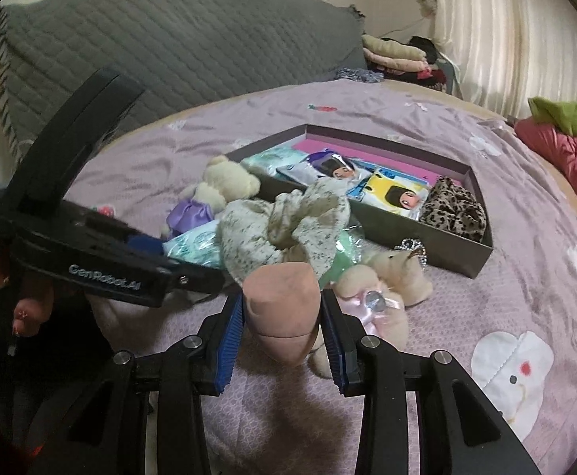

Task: Organize soft objects
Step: 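Grasp the large green tissue pack with the left tool while the right grasps the pink sponge, then lift the tissue pack and pink sponge and carry them over the box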

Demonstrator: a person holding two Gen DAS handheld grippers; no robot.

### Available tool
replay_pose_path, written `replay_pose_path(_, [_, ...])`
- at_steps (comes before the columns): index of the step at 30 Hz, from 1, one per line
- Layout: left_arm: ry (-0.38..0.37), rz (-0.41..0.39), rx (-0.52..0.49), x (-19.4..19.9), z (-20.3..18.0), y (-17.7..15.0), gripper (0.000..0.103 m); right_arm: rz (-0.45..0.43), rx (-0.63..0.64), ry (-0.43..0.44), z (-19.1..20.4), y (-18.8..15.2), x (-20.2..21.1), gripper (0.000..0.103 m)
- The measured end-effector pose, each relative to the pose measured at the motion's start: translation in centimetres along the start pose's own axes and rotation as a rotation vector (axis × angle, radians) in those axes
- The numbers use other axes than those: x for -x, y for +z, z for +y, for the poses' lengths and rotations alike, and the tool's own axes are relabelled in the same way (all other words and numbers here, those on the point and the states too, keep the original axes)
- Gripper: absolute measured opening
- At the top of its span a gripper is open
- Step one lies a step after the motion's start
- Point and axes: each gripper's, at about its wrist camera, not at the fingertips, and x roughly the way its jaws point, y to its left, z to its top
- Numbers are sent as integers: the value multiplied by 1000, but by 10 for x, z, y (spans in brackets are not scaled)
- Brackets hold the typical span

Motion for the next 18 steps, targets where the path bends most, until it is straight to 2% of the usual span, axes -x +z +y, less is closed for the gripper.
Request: replay_pose_path(18, [42,-133,8,53,4,12,50,-100,-161,-35,-35,7,22,39])
